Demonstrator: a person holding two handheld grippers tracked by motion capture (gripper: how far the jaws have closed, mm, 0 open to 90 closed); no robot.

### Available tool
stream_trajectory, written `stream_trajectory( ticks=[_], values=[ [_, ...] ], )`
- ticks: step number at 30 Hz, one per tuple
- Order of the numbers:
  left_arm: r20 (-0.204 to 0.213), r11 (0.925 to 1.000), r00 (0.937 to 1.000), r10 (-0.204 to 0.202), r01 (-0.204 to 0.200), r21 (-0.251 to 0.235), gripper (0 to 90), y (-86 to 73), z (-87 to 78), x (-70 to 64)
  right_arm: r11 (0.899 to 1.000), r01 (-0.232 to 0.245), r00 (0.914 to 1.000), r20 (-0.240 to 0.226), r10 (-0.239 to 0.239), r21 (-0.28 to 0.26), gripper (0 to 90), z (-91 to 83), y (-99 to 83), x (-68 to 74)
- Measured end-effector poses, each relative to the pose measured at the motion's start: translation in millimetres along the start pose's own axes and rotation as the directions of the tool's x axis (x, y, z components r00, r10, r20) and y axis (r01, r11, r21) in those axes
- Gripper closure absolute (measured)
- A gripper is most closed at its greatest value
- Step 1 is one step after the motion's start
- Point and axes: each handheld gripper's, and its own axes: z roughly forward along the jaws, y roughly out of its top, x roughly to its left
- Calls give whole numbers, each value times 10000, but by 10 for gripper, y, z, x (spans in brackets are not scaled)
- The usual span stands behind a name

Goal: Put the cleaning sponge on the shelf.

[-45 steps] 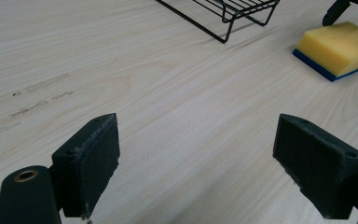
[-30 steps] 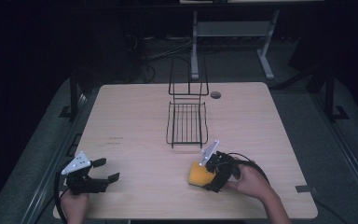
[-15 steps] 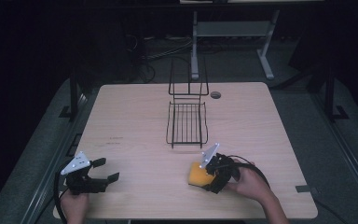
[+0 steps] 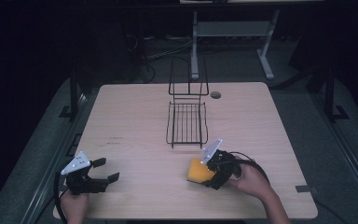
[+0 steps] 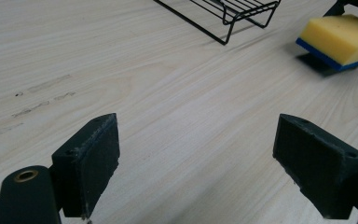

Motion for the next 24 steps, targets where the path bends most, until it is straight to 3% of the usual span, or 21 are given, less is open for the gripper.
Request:
stream_trajectory(
  ticks=[7, 24],
  values=[
    [-6, 10000, 10000, -14, 14, 2, 141, 1, -7, 3, 9994, 222, 9998, 6, -222, -247, 217, -79, 129, -53],
    [5, 10000, 10000, -3, 3, -6, 141, 2, -6, 3, 9962, 200, 9998, -22, -203, -847, 216, -175, 313, -277]
  ],
)
